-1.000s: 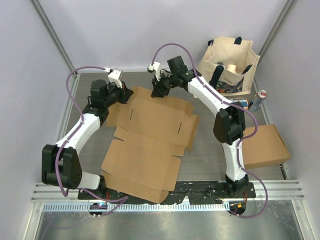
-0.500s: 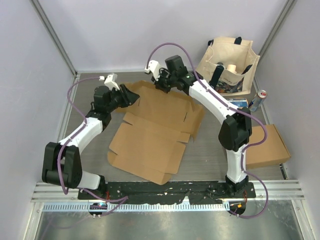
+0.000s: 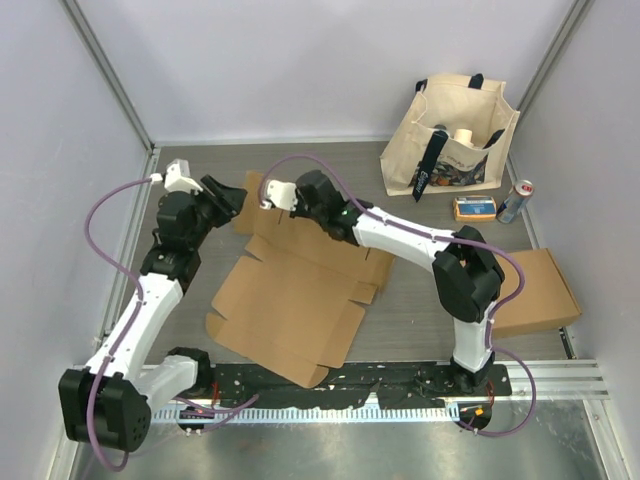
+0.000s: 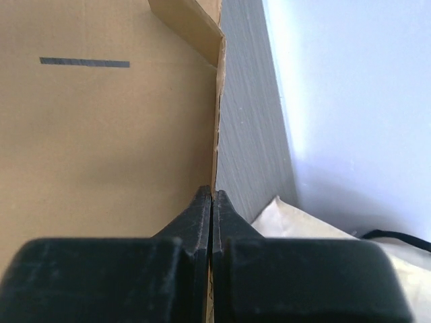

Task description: Fold the paper box

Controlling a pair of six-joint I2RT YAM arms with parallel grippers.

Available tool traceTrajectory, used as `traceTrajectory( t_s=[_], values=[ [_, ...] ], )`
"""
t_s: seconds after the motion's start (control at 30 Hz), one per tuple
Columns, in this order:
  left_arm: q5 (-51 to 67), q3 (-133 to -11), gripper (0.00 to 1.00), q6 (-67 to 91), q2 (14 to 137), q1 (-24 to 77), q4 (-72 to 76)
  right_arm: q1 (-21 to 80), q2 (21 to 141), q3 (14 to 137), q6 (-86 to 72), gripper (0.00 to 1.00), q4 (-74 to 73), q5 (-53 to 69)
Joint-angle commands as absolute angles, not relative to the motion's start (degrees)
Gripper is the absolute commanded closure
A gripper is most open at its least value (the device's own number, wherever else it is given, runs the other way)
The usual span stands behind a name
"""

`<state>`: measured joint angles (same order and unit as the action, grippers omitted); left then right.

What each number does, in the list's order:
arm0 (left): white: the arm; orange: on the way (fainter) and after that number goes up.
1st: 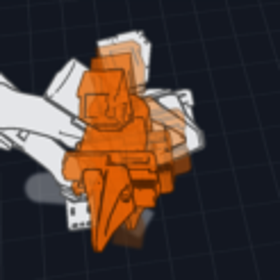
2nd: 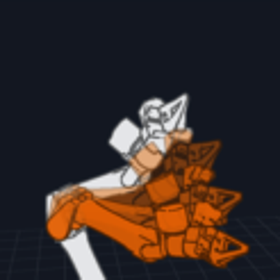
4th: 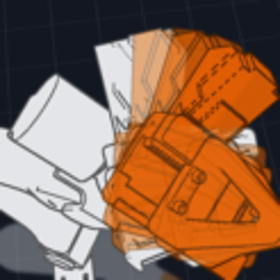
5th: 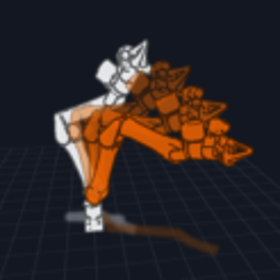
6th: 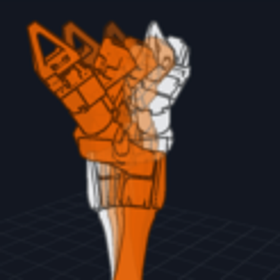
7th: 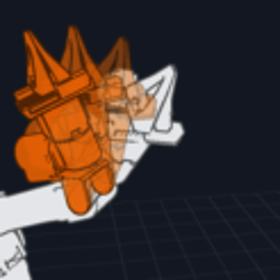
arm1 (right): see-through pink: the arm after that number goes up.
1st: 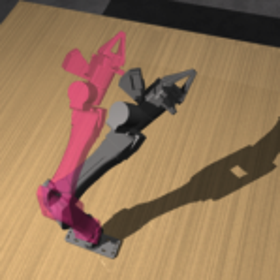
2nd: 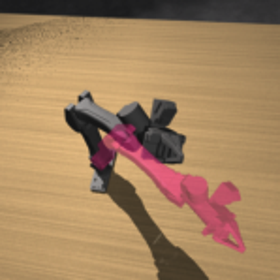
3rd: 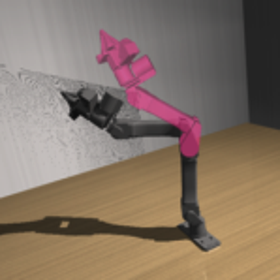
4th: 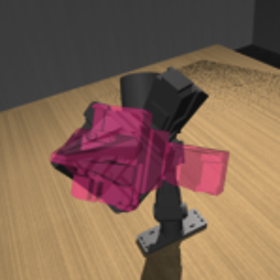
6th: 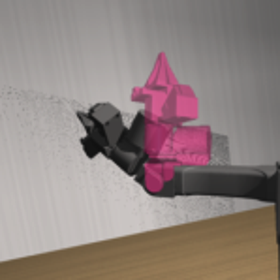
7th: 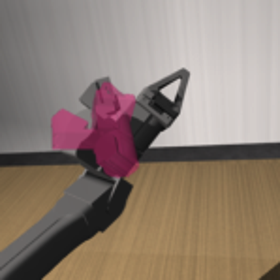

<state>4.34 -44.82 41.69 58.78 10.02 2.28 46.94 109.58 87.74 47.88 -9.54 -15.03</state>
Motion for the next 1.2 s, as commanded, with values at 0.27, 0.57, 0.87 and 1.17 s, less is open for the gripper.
traceTrajectory(
  t_s=[0.27, 0.57, 0.87, 1.17],
  values=[
    [10.63, -46.41, 0.57, 47.63, 65.83, 4.92, -1.77, 45.8, 104.59, 84.28, 53.79, 0.99, 8.18, -19.78],
    [12.57, -42.01, 0.6, 52.11, 64.86, 4.92, 3.51, 43.07, 104.5, 89.82, 62.92, 0.99, 0.88, -7.83],
    [13.71, -32.09, 0.71, 61.34, 64.96, 6.24, 11.67, 46.93, 100.38, 76.41, 64.77, 0.99, 11.84, -7.47],
    [8.27, -44.62, 0.55, 49.75, 67.14, 7.91, 7.39, 47.64, 99.05, 71.45, 63.11, 0.99, 15.21, -7.91]
  ],
)
